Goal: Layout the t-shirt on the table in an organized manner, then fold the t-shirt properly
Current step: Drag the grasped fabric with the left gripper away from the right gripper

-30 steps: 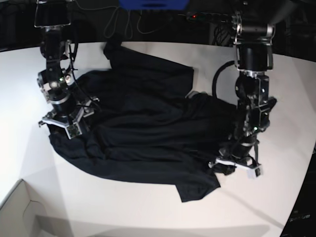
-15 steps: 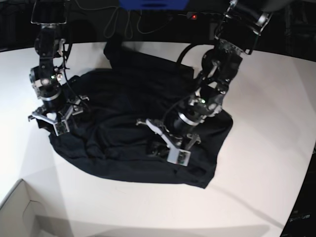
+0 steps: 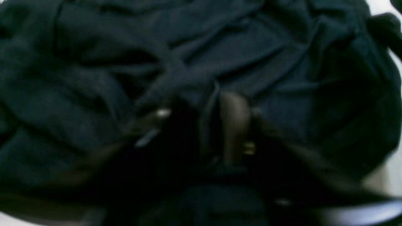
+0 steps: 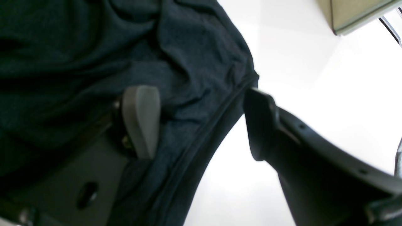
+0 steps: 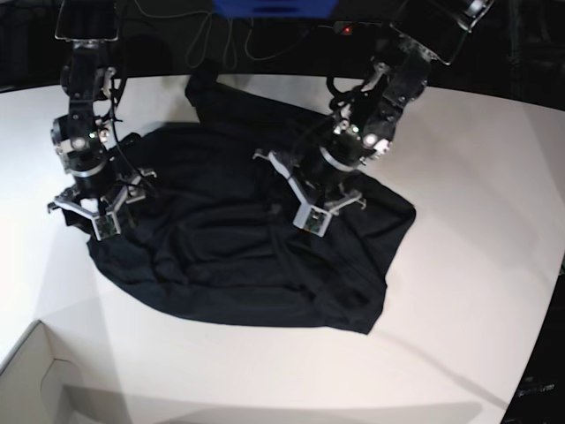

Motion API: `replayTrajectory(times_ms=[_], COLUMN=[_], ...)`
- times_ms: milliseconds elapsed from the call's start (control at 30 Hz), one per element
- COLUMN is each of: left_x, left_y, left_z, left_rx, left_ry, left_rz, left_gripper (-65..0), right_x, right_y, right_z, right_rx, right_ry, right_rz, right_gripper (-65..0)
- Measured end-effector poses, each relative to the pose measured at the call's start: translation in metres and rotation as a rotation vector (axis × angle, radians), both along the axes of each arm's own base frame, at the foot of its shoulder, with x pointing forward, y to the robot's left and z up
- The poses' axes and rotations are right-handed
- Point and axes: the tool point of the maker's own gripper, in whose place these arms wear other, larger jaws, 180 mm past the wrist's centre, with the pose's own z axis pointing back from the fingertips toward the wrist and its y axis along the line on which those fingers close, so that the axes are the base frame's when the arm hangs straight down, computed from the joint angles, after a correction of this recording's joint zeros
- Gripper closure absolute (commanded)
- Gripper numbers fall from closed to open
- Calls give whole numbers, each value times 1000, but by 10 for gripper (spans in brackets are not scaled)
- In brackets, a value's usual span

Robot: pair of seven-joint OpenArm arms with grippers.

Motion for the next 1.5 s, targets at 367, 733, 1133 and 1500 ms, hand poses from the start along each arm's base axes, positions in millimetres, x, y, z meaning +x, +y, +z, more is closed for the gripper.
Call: replayTrajectory(times_ms=[367,733,1133,1500], left_x=[57,76,50,-36], left_y=[106,167,187,226], left_z=[36,-39,-50,2], left_rx=[-17,-29,-46,-137], left_ry=[-112,103,115,41], left_rz=[318,560,622,765], left_gripper=[-586,-585,-12,0], right_x=[0,-2,-1,2], right_y=[3,6,6,23], right_z=[-2,-4,-4,-7], right_rx=[12,18,18,45], right_ry=[0,6,7,4], right_rz=[-2,0,-1,22], right_gripper=[-423,-423,-423,-423])
